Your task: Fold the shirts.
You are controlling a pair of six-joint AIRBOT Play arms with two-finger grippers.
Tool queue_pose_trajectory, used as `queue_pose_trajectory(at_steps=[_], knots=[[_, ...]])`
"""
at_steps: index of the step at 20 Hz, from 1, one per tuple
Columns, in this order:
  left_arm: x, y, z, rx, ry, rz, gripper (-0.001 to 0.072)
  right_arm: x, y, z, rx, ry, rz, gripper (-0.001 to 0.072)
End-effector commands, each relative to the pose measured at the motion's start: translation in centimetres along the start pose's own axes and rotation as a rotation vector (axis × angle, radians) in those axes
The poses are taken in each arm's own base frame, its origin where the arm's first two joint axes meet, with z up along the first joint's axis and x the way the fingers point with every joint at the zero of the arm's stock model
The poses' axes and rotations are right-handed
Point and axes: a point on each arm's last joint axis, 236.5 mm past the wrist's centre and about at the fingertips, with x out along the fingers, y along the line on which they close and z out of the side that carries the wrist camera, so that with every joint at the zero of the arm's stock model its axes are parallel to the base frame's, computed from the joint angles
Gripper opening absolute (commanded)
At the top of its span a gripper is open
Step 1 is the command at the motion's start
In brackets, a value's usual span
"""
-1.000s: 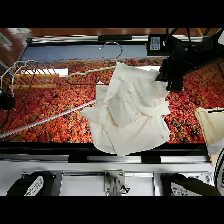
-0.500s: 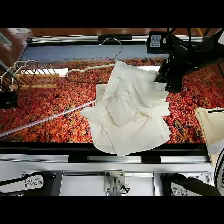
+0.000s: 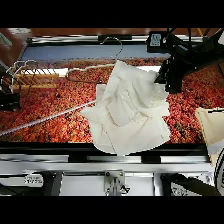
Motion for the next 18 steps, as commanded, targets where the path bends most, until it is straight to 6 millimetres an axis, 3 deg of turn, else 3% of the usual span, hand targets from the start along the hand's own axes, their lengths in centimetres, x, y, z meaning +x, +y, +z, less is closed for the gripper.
queue_pose_trajectory(at_steps=[1,3,5,15,16,17,18], knots=[[0.8,-0.4,0.5,-0.027,-0.009,-0.040,0.0405,0.0,0.3,-0.1,0.011,0.005,0.010,0.0071],[3.0,-0.6,0.2,-0.027,0.057,-0.056,0.0406,0.0,0.3,-0.1,0.019,0.005,0.012,0.0072],[3.7,-0.7,0.5,-0.025,0.062,-0.062,0.0406,0.0,0.4,-0.1,0.024,0.006,0.015,0.0072],[3.7,-0.9,0.9,-0.021,0.049,-0.062,0.0410,0.0,0.4,-0.2,0.025,0.008,0.015,0.0072],[3.6,-1.0,0.9,-0.018,0.046,-0.062,0.0460,0.0,0.4,-0.2,0.025,0.008,0.015,0.0072],[3.4,-1.2,1.0,-0.013,0.040,-0.060,0.0567,0.0,0.4,-0.2,0.025,0.008,0.015,0.0072],[2.9,-1.4,1.1,-0.008,0.029,-0.058,0.0577,0.0,0.4,-0.2,0.026,0.008,0.016,0.0072]])
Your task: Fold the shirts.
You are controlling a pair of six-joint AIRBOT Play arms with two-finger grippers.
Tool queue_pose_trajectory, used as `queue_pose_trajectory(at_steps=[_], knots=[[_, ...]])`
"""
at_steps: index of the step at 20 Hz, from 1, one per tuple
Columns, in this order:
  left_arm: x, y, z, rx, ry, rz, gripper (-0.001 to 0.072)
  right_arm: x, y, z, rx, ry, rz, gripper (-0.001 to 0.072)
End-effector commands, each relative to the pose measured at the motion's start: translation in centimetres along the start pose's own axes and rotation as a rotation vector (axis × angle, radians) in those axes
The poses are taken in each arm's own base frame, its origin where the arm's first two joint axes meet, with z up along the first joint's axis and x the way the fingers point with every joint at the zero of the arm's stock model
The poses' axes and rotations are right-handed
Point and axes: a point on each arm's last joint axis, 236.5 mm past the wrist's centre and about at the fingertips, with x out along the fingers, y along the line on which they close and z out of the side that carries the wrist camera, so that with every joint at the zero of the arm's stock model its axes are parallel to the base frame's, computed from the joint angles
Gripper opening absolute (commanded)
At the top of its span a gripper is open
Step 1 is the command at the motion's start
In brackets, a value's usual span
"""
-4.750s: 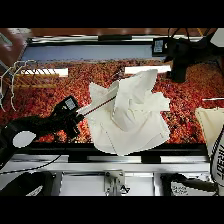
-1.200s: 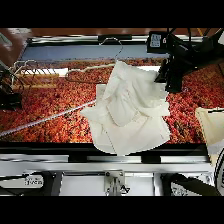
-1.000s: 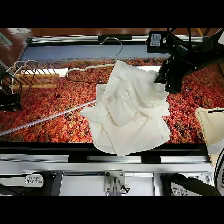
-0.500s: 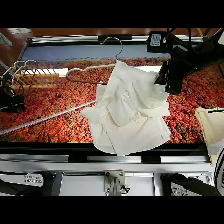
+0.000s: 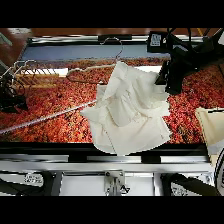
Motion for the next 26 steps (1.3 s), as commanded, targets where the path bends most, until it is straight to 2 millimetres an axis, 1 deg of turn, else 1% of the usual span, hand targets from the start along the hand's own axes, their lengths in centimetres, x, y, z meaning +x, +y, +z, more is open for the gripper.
queue_pose_trajectory(at_steps=[1,3,4,5,6,7,8,10,11,12,13,15,16,17,18,20,22,24,25,26], knots=[[-1.5,-0.6,0.1,0.016,-0.027,0.005,0.0577,0.0,0.1,0.0,0.004,0.000,0.002,0.0072],[-4.0,-1.1,0.0,0.029,-0.062,0.012,0.0576,0.0,0.2,-0.1,0.011,0.003,0.010,0.0072],[-4.4,-1.2,0.8,0.030,-0.104,0.018,0.0574,0.0,0.2,-0.1,0.011,0.003,0.008,0.0072],[-3.7,-1.2,1.4,0.018,-0.112,0.017,0.0573,0.0,0.2,0.0,0.011,0.003,0.007,0.0072],[-2.4,-1.9,0.8,0.009,-0.057,-0.015,0.0574,0.0,0.2,0.0,0.011,0.002,0.006,0.0072],[-1.7,-3.6,0.5,0.014,-0.027,-0.086,0.0574,0.0,0.2,0.0,0.013,0.002,0.006,0.0072],[-1.6,-5.8,1.1,0.023,-0.050,-0.172,0.0576,0.0,0.2,0.0,0.014,0.002,0.006,0.0072],[-3.6,-11.3,3.7,0.072,-0.189,-0.355,0.0577,0.0,0.1,0.0,0.014,0.002,0.006,0.0072],[-4.3,-13.4,4.3,0.113,-0.237,-0.400,0.0576,0.0,0.1,0.0,0.015,0.003,0.006,0.0072],[-4.3,-15.1,4.4,0.140,-0.263,-0.415,0.0576,0.0,0.1,-0.2,0.020,0.010,0.003,0.0072],[-3.5,-16.5,4.0,0.162,-0.278,-0.415,0.0576,0.0,0.0,-0.5,0.021,0.020,-0.002,0.0072],[-0.7,-19.0,2.1,0.157,-0.286,-0.438,0.0576,0.0,-0.1,-0.5,0.027,0.023,-0.004,0.0072],[0.3,-21.1,0.5,0.155,-0.279,-0.508,0.0576,-0.1,-0.1,-0.5,0.033,0.022,-0.005,0.0072],[0.8,-23.2,-0.9,0.153,-0.275,-0.596,0.0576,-0.3,0.0,-0.4,0.031,0.018,-0.012,0.0072],[0.8,-25.5,-1.8,0.143,-0.288,-0.692,0.0576,-0.7,-0.2,-0.2,0.027,0.010,-0.031,0.0072],[-0.1,-29.5,-2.4,0.135,-0.313,-0.842,0.0576,-2.3,-0.4,0.8,0.014,-0.026,-0.086,0.0072],[-1.0,-33.6,-2.8,0.158,-0.331,-0.938,0.0576,-3.4,0.4,1.3,0.034,-0.046,-0.092,0.0072],[-1.7,-38.0,-3.5,0.161,-0.338,-1.033,0.0579,-3.6,1.7,1.1,0.054,-0.036,-0.044,0.0071],[-1.8,-39.9,-3.9,0.151,-0.332,-1.081,0.0603,-3.6,2.1,1.2,0.060,-0.042,-0.028,0.0071],[-2.1,-41.6,-4.1,0.135,-0.329,-1.137,0.0603,-3.6,2.2,1.3,0.061,-0.046,-0.028,0.0072]])
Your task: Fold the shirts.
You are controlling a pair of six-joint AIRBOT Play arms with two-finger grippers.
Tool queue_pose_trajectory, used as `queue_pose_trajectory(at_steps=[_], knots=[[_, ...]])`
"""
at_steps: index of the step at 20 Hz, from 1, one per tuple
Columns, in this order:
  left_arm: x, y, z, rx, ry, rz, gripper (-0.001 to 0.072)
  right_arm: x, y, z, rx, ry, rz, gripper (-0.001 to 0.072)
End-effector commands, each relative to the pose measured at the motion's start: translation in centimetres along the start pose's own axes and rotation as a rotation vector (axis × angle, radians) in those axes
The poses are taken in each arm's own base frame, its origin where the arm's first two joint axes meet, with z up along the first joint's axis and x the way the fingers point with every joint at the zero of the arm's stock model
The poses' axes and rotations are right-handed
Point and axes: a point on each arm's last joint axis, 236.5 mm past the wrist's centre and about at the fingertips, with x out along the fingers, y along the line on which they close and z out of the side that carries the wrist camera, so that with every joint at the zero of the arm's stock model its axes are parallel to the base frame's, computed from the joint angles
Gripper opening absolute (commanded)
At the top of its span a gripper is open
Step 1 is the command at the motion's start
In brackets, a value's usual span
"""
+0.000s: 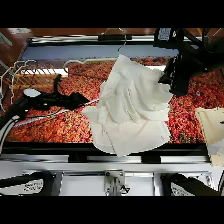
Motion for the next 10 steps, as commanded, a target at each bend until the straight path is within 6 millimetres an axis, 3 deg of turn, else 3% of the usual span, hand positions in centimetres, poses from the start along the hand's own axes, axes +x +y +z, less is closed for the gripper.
queue_pose_trajectory(at_steps=[1,5,10], knots=[[4.4,-5.1,0.6,-0.074,-0.095,-0.203,0.0603,-0.6,1.1,0.3,0.019,-0.011,0.028,0.0072],[7.0,-6.8,1.7,-0.123,-0.158,-0.325,0.0602,-0.6,1.6,0.1,0.027,-0.004,0.049,0.0071],[11.3,-9.0,-0.2,-0.029,-0.090,-0.341,0.0611,-0.6,1.9,0.6,0.029,-0.023,0.060,0.0072]])
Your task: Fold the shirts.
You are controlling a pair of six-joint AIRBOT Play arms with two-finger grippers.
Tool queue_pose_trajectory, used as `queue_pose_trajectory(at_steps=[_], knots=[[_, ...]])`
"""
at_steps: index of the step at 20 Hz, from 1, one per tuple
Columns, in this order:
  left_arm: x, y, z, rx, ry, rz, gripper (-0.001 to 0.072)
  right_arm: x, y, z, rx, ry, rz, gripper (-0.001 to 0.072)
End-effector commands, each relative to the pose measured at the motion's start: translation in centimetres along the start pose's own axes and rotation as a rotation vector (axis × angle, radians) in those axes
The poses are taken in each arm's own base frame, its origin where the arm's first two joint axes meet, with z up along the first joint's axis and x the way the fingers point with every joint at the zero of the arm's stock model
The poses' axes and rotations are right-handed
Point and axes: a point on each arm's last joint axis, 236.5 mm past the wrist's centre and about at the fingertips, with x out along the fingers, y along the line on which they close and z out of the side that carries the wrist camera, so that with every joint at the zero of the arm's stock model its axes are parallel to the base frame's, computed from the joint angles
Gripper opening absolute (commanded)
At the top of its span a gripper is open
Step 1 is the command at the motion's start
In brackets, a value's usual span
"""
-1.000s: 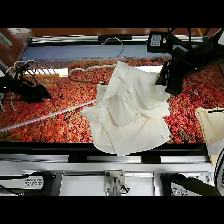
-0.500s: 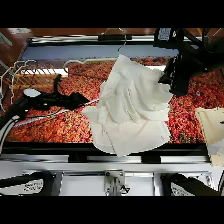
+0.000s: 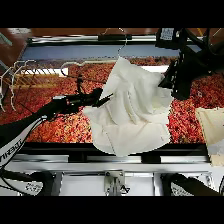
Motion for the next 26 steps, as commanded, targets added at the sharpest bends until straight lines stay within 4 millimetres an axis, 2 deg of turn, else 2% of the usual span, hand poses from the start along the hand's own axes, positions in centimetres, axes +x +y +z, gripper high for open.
queue_pose_trajectory(at_steps=[1,2,6,7,8,9,10,11,14,17,20,22,23,26], knots=[[3.5,-0.6,-1.4,0.045,0.021,-0.020,0.0624,-0.1,0.4,0.5,0.004,-0.020,0.013,0.0072],[4.2,-0.7,-1.9,0.051,0.030,-0.020,0.0704,-0.2,0.5,0.5,0.003,-0.020,0.010,0.0072],[6.5,-2.2,-2.7,0.083,0.057,-0.053,0.0720,-1.2,0.8,0.7,0.010,-0.029,-0.011,0.0071],[6.8,-2.7,-2.5,0.091,0.049,-0.056,0.0658,-1.4,0.8,0.7,0.012,-0.027,-0.017,0.0072],[6.9,-3.3,-2.1,0.082,0.036,-0.070,0.0390,-1.4,0.8,0.6,0.012,-0.024,-0.021,0.0071],[6.8,-3.8,-1.6,0.058,0.018,-0.089,0.0236,-1.5,0.8,0.6,0.013,-0.024,-0.022,0.0071],[6.6,-4.1,-1.1,0.042,0.004,-0.102,0.0107,-1.5,0.8,0.6,0.013,-0.023,-0.022,0.0072],[6.3,-4.4,-0.8,0.039,0.002,-0.115,0.0048,-1.5,0.7,0.5,0.016,-0.022,-0.023,0.0072],[4.7,-4.9,0.5,0.041,-0.011,-0.140,0.0043,-1.5,0.4,0.0,0.021,-0.001,-0.038,0.0071],[1.7,-3.8,1.8,0.050,-0.060,-0.096,0.0042,-1.5,-0.3,-0.4,0.019,0.016,-0.070,0.0072],[-1.0,-2.6,0.8,0.061,-0.057,-0.047,0.0042,-1.6,-1.3,-0.4,0.007,0.017,-0.109,0.0072],[-1.2,-2.6,-1.5,0.110,0.017,-0.038,0.0041,-1.6,-1.6,-0.2,0.007,0.009,-0.123,0.0071],[-1.1,-3.0,-1.9,0.113,0.025,-0.048,0.0041,-1.6,-1.6,-0.2,0.009,0.010,-0.123,0.0072],[-1.9,-4.1,0.2,0.172,-0.050,-0.040,0.0041,-1.6,-1.6,-0.2,0.024,0.010,-0.120,0.0071]])
